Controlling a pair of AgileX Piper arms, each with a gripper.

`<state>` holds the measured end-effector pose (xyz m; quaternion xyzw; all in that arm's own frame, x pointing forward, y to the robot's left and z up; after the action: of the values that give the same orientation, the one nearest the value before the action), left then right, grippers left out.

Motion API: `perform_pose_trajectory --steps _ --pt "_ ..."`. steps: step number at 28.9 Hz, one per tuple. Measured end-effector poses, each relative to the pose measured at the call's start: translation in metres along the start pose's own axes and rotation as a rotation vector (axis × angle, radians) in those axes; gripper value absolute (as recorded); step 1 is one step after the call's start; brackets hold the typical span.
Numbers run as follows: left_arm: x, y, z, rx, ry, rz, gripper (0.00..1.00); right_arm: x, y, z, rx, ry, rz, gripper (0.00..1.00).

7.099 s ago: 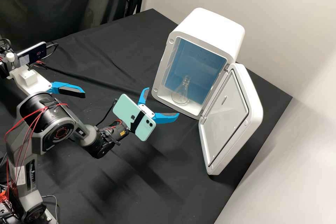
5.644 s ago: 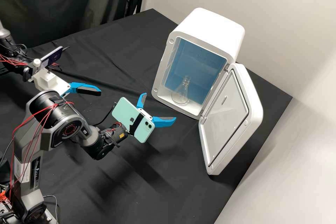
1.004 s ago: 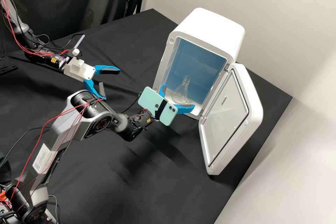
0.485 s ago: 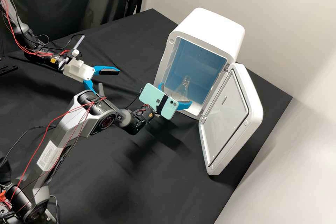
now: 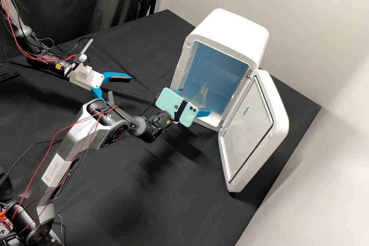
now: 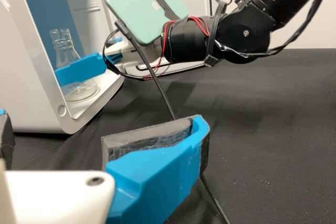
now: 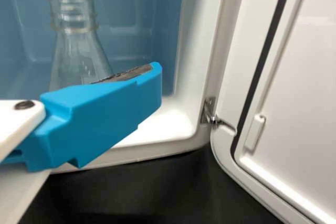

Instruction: Take the flask out of the incubator

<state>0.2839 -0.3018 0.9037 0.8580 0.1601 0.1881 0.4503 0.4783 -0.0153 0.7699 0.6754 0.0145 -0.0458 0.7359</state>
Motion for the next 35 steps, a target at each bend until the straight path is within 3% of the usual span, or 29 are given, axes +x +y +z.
perform_pose_trajectory --steps 5,10,14,18,22,28,33,35 --pt "0.0 0.0 0.0 0.0 0.0 0.0 1.0 0.0 0.006 0.007 -0.022 0.007 -0.006 1.0" --pt "0.0 -0.0002 0.001 0.002 -0.004 -0.001 1.0 0.0 0.016 0.015 0.009 -0.008 0.016 1.0" --pt "0.0 -0.0002 0.002 0.002 -0.006 -0.001 1.0 0.004 0.027 0.015 0.034 0.0 0.047 1.0" --pt "0.0 0.0 0.002 0.002 -0.006 0.0 1.0 0.01 0.031 0.019 0.043 0.016 0.051 1.0" --pt "-0.001 0.0017 0.004 0.003 -0.012 0.004 1.0 0.016 0.028 0.025 0.042 0.005 0.036 1.0" --pt "-0.001 0.0035 0.005 0.005 -0.016 0.01 1.0 0.021 0.025 0.026 0.016 0.016 0.012 1.0" --pt "-0.001 0.0035 0.005 0.005 -0.016 0.01 1.0 0.03 0.016 0.024 0.046 0.046 -0.01 1.0" --pt "-0.001 0.0035 0.005 0.005 -0.016 0.01 1.0 0.035 0.008 0.023 0.07 0.066 -0.039 1.0"
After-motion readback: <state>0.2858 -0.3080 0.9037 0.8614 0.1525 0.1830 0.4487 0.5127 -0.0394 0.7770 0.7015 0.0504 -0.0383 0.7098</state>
